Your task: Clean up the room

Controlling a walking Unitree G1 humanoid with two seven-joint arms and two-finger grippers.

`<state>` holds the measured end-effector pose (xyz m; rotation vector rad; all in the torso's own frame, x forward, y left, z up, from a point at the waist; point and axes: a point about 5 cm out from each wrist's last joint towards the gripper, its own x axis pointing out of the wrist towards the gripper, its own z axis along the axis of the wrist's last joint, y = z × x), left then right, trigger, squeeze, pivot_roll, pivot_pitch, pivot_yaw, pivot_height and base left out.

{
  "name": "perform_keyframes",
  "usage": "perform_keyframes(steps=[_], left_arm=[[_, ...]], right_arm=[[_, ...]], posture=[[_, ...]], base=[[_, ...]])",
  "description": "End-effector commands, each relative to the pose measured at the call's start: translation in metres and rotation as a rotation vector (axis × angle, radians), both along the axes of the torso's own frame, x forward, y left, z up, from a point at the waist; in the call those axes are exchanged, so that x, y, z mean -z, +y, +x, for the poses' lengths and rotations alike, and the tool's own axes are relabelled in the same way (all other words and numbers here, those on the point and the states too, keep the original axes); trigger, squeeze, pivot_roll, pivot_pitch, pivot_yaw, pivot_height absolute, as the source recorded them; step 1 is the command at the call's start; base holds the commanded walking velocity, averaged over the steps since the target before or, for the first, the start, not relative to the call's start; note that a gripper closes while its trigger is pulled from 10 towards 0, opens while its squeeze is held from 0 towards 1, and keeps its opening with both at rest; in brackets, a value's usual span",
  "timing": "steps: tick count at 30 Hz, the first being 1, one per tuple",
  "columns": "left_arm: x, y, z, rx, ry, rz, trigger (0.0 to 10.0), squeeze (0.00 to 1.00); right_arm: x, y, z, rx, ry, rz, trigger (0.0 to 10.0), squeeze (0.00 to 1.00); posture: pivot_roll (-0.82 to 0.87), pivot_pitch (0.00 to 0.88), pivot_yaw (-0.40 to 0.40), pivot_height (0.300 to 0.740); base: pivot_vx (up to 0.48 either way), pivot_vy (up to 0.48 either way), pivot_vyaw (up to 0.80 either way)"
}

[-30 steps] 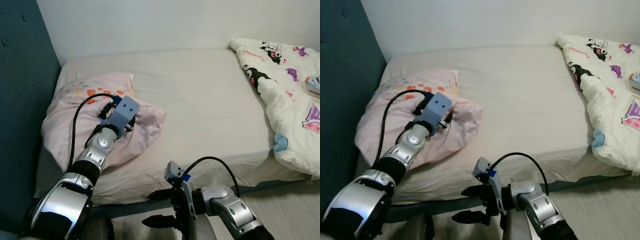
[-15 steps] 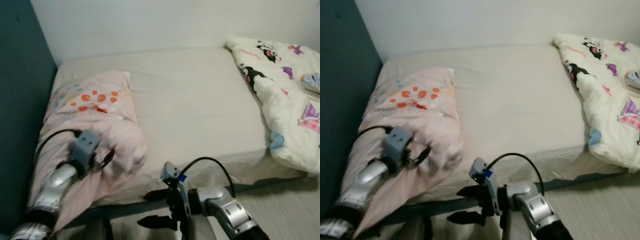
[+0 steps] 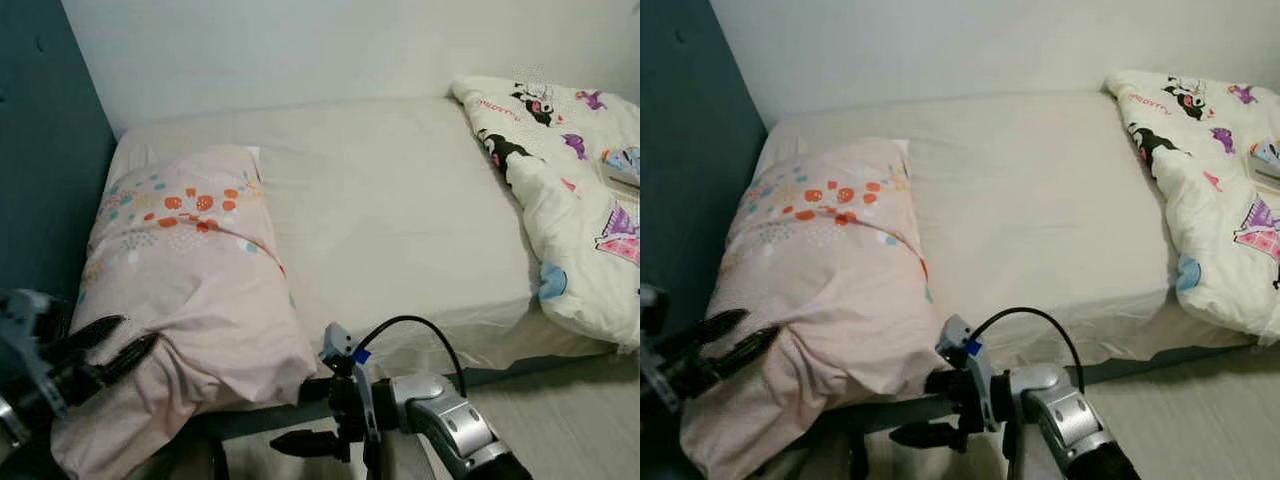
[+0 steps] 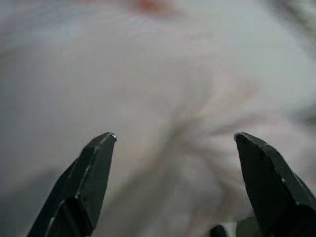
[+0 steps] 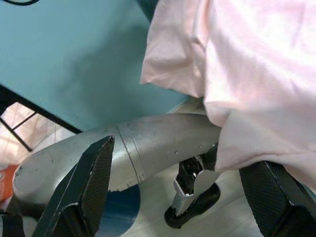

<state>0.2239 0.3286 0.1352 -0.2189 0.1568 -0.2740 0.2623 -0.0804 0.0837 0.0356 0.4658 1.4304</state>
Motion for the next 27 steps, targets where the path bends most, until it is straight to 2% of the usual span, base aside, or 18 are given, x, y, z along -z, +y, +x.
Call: perform_keyframes(steps=[1,2,3,5,8,9,10,11,12,14,15,17,18,19,21,22,25,27], left_arm=[[0.015,0.012,-0.01,-0.093,0.125,-0.063,10.0,0.0],[0.015,0.012,-0.01,-0.093,0.125,-0.063,10.0,0.0],[0.026,0.015,-0.017,-0.143,0.211,-0.13,10.0,0.0],[0.04,0.003,-0.034,-0.155,0.331,-0.292,10.0,0.0],[0.044,-0.003,-0.041,-0.146,0.369,-0.339,10.0,0.04],[0.047,-0.01,-0.048,-0.13,0.396,-0.412,10.0,1.0],[0.047,-0.01,-0.048,-0.13,0.396,-0.412,10.0,1.0],[0.048,-0.017,-0.056,-0.119,0.408,-0.494,10.0,1.0],[0.048,-0.017,-0.056,-0.119,0.408,-0.494,10.0,1.0],[0.049,-0.031,-0.072,-0.103,0.432,-0.682,10.0,1.0],[0.049,-0.031,-0.072,-0.103,0.432,-0.682,10.0,1.0],[0.054,-0.043,-0.082,-0.097,0.482,-0.767,10.0,1.0],[0.054,-0.043,-0.082,-0.097,0.482,-0.767,10.0,1.0],[0.062,-0.051,-0.086,-0.093,0.534,-0.757,10.0,1.0],[0.062,-0.051,-0.086,-0.093,0.534,-0.757,10.0,1.0],[0.08,-0.071,-0.086,-0.16,0.601,-0.741,10.0,1.0],[0.084,-0.077,-0.084,-0.192,0.608,-0.735,10.0,1.0],[0.096,-0.088,-0.068,-0.245,0.599,-0.739,10.0,1.0]], right_arm=[[0.005,-0.001,-0.002,0.012,0.015,0.002,10.0,0.0],[0.005,-0.001,-0.002,0.012,0.015,0.002,10.0,0.0],[0.006,0.0,-0.002,0.017,0.016,0.002,10.0,0.0],[0.008,0.0,-0.002,0.026,0.019,0.001,10.0,0.0],[0.008,0.0,-0.002,0.032,0.02,0.0,10.0,0.0],[0.009,0.0,-0.002,0.036,0.02,0.0,10.0,0.0],[0.009,0.0,-0.002,0.036,0.02,0.0,10.0,0.0],[0.009,0.0,-0.002,0.042,0.02,0.002,10.0,0.0],[0.009,0.0,-0.002,0.042,0.02,0.002,10.0,0.0],[0.01,0.001,-0.002,0.055,0.021,0.004,10.0,0.0],[0.01,0.001,-0.002,0.055,0.021,0.004,10.0,0.0],[0.011,0.0,-0.002,0.063,0.021,0.006,10.0,0.0],[0.011,0.0,-0.002,0.063,0.021,0.006,10.0,0.0],[0.011,0.0,-0.001,0.066,0.021,0.007,10.0,0.0],[0.011,0.0,-0.001,0.066,0.021,0.007,10.0,0.0],[0.011,0.001,-0.001,0.072,0.019,0.012,10.0,0.0],[0.011,0.002,0.0,0.073,0.019,0.014,10.0,0.0],[0.011,0.003,-0.001,0.071,0.016,0.021,10.0,0.0]], posture=[[0.04,0.17,-0.051,0.582],[0.04,0.17,-0.051,0.582],[0.04,0.172,-0.049,0.582],[0.04,0.174,-0.044,0.582],[0.04,0.175,-0.043,0.582],[0.04,0.176,-0.042,0.582],[0.04,0.176,-0.042,0.582],[0.04,0.176,-0.039,0.582],[0.04,0.176,-0.039,0.582],[0.05,0.177,-0.035,0.582],[0.05,0.177,-0.035,0.582],[0.05,0.178,-0.034,0.582],[0.05,0.178,-0.034,0.582],[0.05,0.179,-0.037,0.582],[0.05,0.179,-0.037,0.582],[0.05,0.179,-0.041,0.582],[0.05,0.179,-0.041,0.582],[0.05,0.177,-0.05,0.582]], base=[[0.0,0.0,0.0],[0.0,0.0,0.0],[0.0,0.0,0.0],[0.0,0.0,0.0],[0.0,0.0,0.0],[0.0,0.0,0.0],[0.0,0.0,0.0],[0.0,0.0,0.0],[0.0,0.0,0.0],[0.0,0.0,0.0],[0.0,0.0,0.0],[0.0,0.0,0.0],[0.0,0.0,0.0],[0.0,0.0,0.0],[0.0,0.0,0.0],[0.0,0.0,0.0],[0.0,0.0,0.0],[0.0,0.0,0.0]])
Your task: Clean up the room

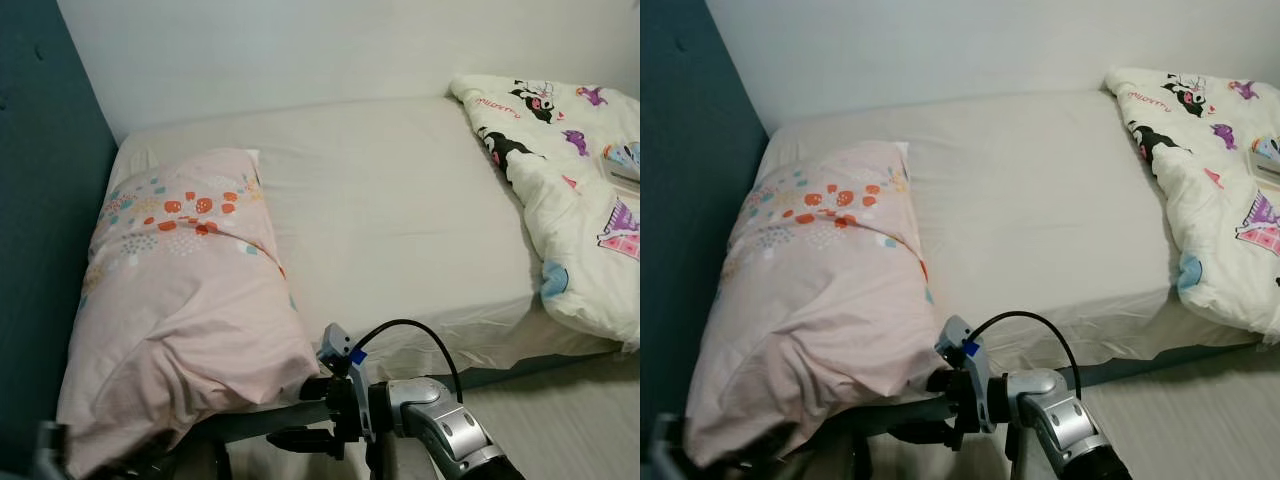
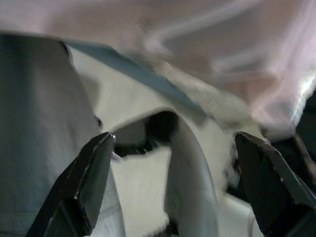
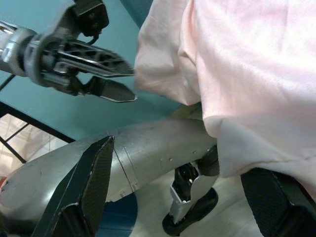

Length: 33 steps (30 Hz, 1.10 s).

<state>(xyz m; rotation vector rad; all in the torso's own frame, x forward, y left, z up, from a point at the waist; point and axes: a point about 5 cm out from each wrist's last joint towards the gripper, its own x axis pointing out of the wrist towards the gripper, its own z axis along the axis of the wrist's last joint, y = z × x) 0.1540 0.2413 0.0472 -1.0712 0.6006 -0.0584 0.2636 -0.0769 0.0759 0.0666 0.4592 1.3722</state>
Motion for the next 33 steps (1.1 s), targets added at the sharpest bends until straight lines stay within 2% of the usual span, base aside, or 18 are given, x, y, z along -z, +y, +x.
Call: perform_keyframes(steps=[1,6,7,8,11,15,18,19,20,21,24,25,26,28,31,33], left_arm=[[0.01,-0.005,0.006,-0.031,0.05,0.036,10.0,1.0],[0.013,-0.011,0.018,-0.069,0.041,0.034,10.0,1.0],[0.013,-0.012,0.032,-0.12,0.006,0.03,10.0,1.0],[0.013,-0.013,0.037,-0.14,-0.009,0.037,10.0,1.0],[0.013,-0.014,0.041,-0.154,-0.016,0.031,10.0,1.0],[0.02,-0.023,0.048,-0.172,0.031,0.045,10.0,1.0],[0.025,-0.028,0.056,-0.232,0.038,0.022,10.0,1.0],[0.026,-0.029,0.057,-0.239,0.038,0.019,10.0,0.78],[0.026,-0.029,0.057,-0.239,0.038,0.019,10.0,0.78],[0.025,-0.03,0.064,-0.287,0.012,-0.022,10.0,0.0],[0.021,-0.035,0.077,-0.36,-0.048,-0.087,10.0,0.0],[0.021,-0.035,0.077,-0.36,-0.048,-0.087,10.0,0.0],[0.005,-0.04,0.095,-0.425,-0.166,-0.16,10.0,0.0],[0.005,-0.04,0.095,-0.425,-0.166,-0.16,10.0,0.0],[-0.014,-0.05,0.117,-0.477,-0.282,-0.236,10.0,0.0],[-0.014,-0.05,0.117,-0.477,-0.282,-0.236,10.0,0.0]], right_arm=[[0.003,0.0,-0.002,0.007,0.005,0.01,10.0,0.0],[0.002,0.0,-0.002,0.013,-0.003,0.018,10.0,0.0],[0.0,-0.001,-0.002,0.019,-0.007,0.024,10.0,0.0],[0.001,-0.002,-0.003,0.014,-0.005,0.021,10.0,0.0],[0.002,-0.004,-0.005,0.003,-0.005,0.01,10.0,0.0],[0.005,-0.008,-0.008,-0.007,0.0,-0.007,10.0,0.0],[0.004,-0.009,-0.007,-0.002,-0.001,-0.006,10.0,0.0],[0.004,-0.009,-0.007,-0.002,-0.002,-0.006,10.0,0.0],[0.004,-0.009,-0.007,-0.002,-0.002,-0.006,10.0,0.0],[0.004,-0.008,-0.007,-0.001,-0.001,-0.006,10.0,0.0],[0.004,-0.008,-0.007,-0.002,0.001,-0.006,10.0,0.0],[0.004,-0.008,-0.007,-0.002,0.001,-0.006,10.0,0.0],[0.003,-0.007,-0.007,-0.003,0.001,-0.005,10.0,0.0],[0.003,-0.007,-0.007,-0.003,0.001,-0.005,10.0,0.0],[0.003,-0.006,-0.007,0.0,-0.002,-0.003,10.0,0.0],[0.003,-0.006,-0.007,0.0,-0.002,-0.003,10.0,0.0]], posture=[[0.05,0.177,-0.05,0.582],[0.03,0.175,-0.051,0.582],[0.02,0.175,-0.052,0.582],[0.02,0.174,-0.052,0.582],[0.02,0.174,-0.053,0.582],[0.01,0.175,-0.051,0.582],[0.0,0.177,-0.052,0.582],[0.0,0.177,-0.052,0.582],[0.0,0.177,-0.052,0.582],[0.0,0.181,-0.056,0.582],[-0.01,0.183,-0.059,0.582],[-0.01,0.183,-0.059,0.582],[-0.01,0.185,-0.057,0.582],[-0.01,0.185,-0.057,0.582],[-0.01,0.186,-0.054,0.582],[-0.01,0.186,-0.054,0.582]], base=[[0.0,0.0,0.0],[0.0,0.0,0.0],[0.0,0.0,0.0],[0.0,0.0,0.0],[0.0,0.0,0.0],[0.0,0.0,0.0],[0.0,0.0,0.0],[0.0,0.0,0.0],[0.0,0.0,0.0],[0.0,0.0,0.0],[0.0,0.0,0.0],[0.0,0.0,0.0],[0.0,0.0,0.0],[0.0,0.0,0.0],[0.0,0.0,0.0],[0.0,0.0,0.0]])
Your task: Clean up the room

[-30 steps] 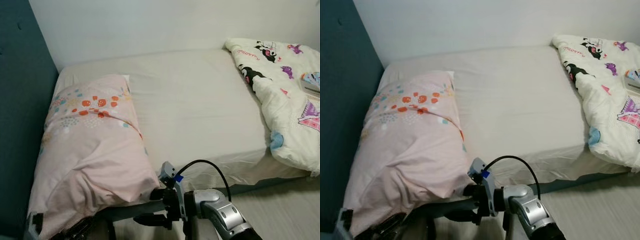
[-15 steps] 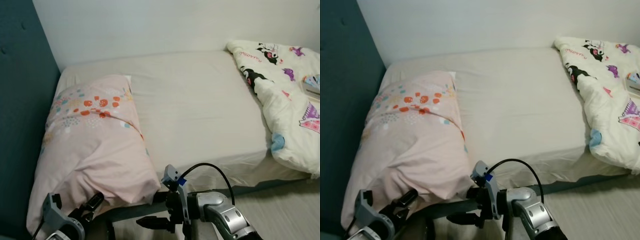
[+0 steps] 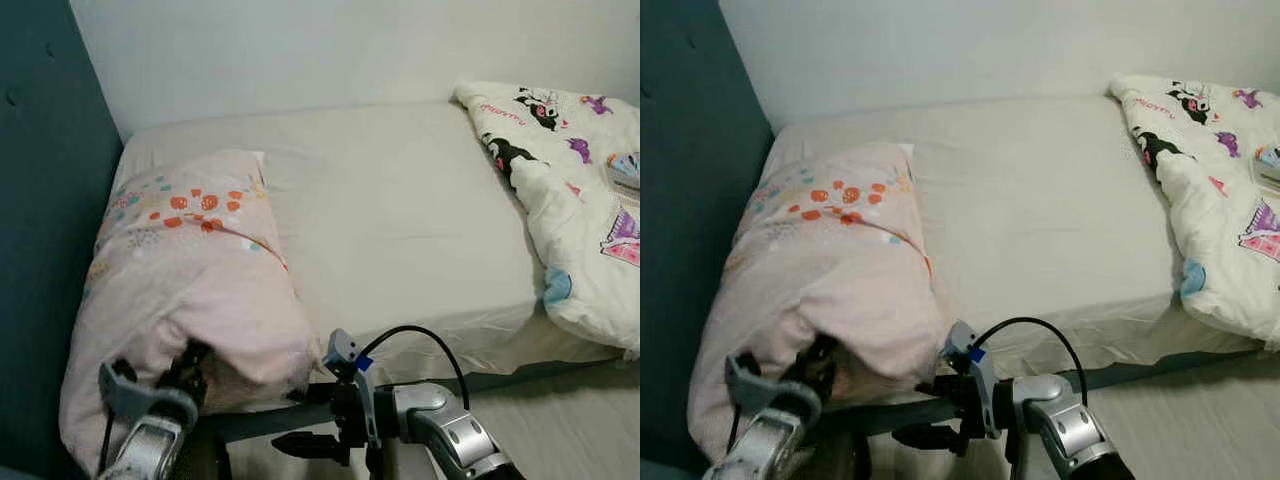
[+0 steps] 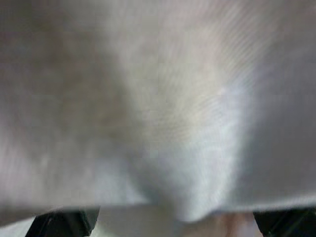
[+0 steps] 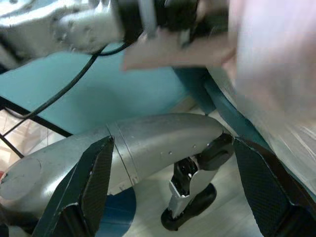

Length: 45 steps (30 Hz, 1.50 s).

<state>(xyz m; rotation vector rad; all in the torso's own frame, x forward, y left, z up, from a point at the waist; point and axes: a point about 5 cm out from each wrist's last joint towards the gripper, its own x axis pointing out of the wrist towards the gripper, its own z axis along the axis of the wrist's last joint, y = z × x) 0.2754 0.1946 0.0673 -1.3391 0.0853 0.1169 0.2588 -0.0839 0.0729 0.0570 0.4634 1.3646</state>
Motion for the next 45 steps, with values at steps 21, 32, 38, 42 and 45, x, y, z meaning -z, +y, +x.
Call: perform_keyframes(steps=[21,32,38,42,45], left_arm=[[-0.003,-0.024,0.019,0.065,0.021,0.175,0.0,0.0],[0.024,0.001,-0.009,0.175,0.165,0.471,0.0,0.0],[0.03,0.025,-0.046,0.269,0.164,0.712,7.1,0.0],[0.026,0.029,-0.049,0.267,0.134,0.724,10.0,0.04],[0.021,0.036,-0.064,0.301,0.097,0.748,10.0,1.0]], right_arm=[[0.002,0.001,-0.003,0.027,0.005,0.013,10.0,0.0],[0.006,0.002,0.0,0.031,-0.005,-0.026,10.0,0.0],[0.013,-0.003,0.011,0.144,-0.069,-0.114,10.0,0.0],[0.013,-0.003,0.011,0.144,-0.069,-0.113,10.0,0.0],[0.015,-0.003,0.01,0.144,-0.065,-0.111,10.0,0.0]], posture=[[-0.01,0.182,-0.038,0.582],[0.0,0.173,-0.045,0.582],[0.0,0.167,-0.04,0.582],[0.01,0.166,-0.041,0.582],[0.02,0.165,-0.046,0.582]], base=[[0.0,0.0,0.0],[0.0,0.0,0.0],[0.0,0.0,0.0],[0.0,0.0,0.0],[0.0,0.0,0.0]])
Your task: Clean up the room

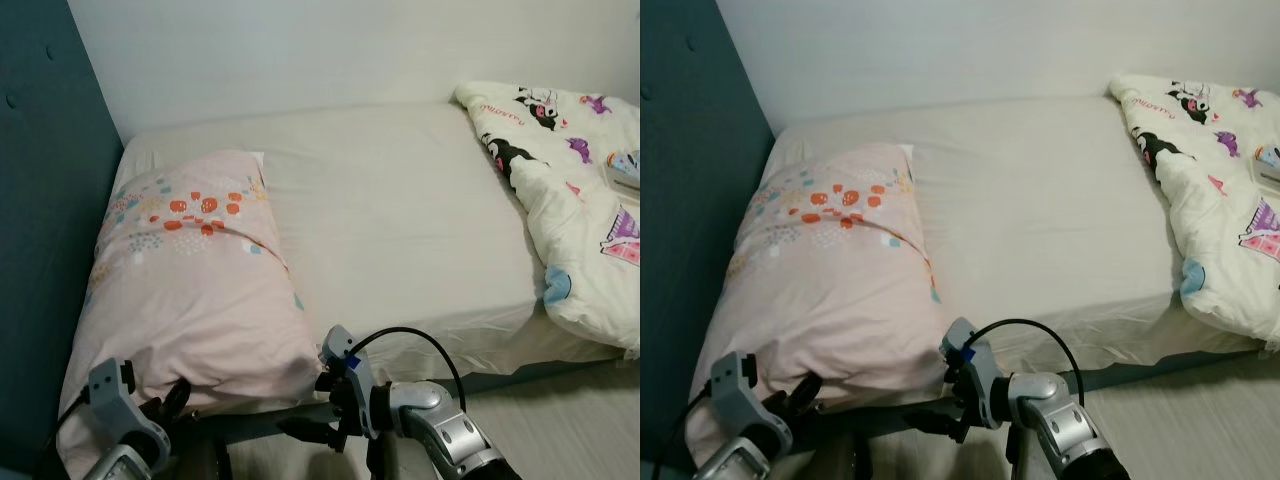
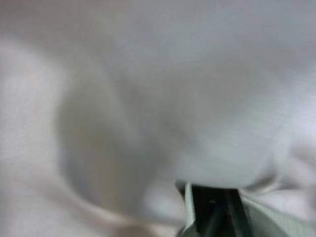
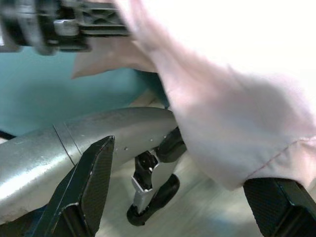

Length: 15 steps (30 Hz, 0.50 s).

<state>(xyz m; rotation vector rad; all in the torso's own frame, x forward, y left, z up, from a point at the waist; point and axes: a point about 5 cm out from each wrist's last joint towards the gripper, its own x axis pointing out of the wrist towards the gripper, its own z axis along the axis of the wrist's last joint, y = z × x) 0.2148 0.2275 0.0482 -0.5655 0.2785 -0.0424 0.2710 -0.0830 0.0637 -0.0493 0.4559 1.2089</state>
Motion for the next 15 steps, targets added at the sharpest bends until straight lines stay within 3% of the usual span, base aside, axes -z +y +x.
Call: perform_keyframes(steps=[1,4,7,8,10,11,12,14,15], left_arm=[[0.001,0.008,-0.011,0.01,0.018,0.008,10.0,1.0],[0.0,0.025,-0.033,0.028,0.029,0.027,10.0,1.0],[-0.001,0.029,-0.04,0.046,0.035,0.044,10.0,1.0],[-0.002,0.034,-0.049,0.091,0.04,0.075,10.0,1.0],[-0.002,0.034,-0.049,0.091,0.04,0.075,10.0,1.0],[-0.004,0.038,-0.058,0.155,0.049,0.143,10.0,1.0],[-0.004,0.038,-0.058,0.155,0.049,0.143,10.0,1.0],[-0.013,0.042,-0.078,0.416,0.061,0.369,10.0,1.0],[-0.013,0.042,-0.078,0.416,0.061,0.369,10.0,1.0]], right_arm=[[0.006,-0.003,-0.002,0.013,0.015,-0.006,10.0,0.0],[0.006,-0.001,-0.002,0.009,0.018,-0.003,10.0,0.0],[0.006,-0.001,-0.002,0.009,0.018,-0.003,10.0,0.0],[0.007,-0.001,-0.002,0.01,0.019,-0.005,10.0,0.0],[0.007,-0.001,-0.002,0.01,0.019,-0.005,10.0,0.0],[0.007,-0.002,-0.002,0.007,0.019,-0.008,10.0,0.0],[0.007,-0.002,-0.002,0.007,0.019,-0.008,10.0,0.0],[0.007,-0.002,-0.004,-0.017,0.023,0.007,10.0,0.0],[0.007,-0.002,-0.004,-0.017,0.023,0.007,10.0,0.0]], posture=[[0.02,0.165,-0.048,0.582],[0.02,0.165,-0.047,0.582],[0.02,0.165,-0.047,0.582],[0.03,0.168,-0.046,0.582],[0.03,0.168,-0.046,0.582],[0.03,0.171,-0.048,0.582],[0.03,0.171,-0.048,0.582],[0.04,0.174,-0.055,0.582],[0.04,0.174,-0.055,0.582]], base=[[0.0,0.0,0.0],[0.0,0.0,0.0],[0.0,0.0,0.0],[0.0,0.0,0.0],[0.0,0.0,0.0],[0.0,0.0,0.0],[0.0,0.0,0.0],[0.0,0.0,0.0],[0.0,0.0,0.0]])
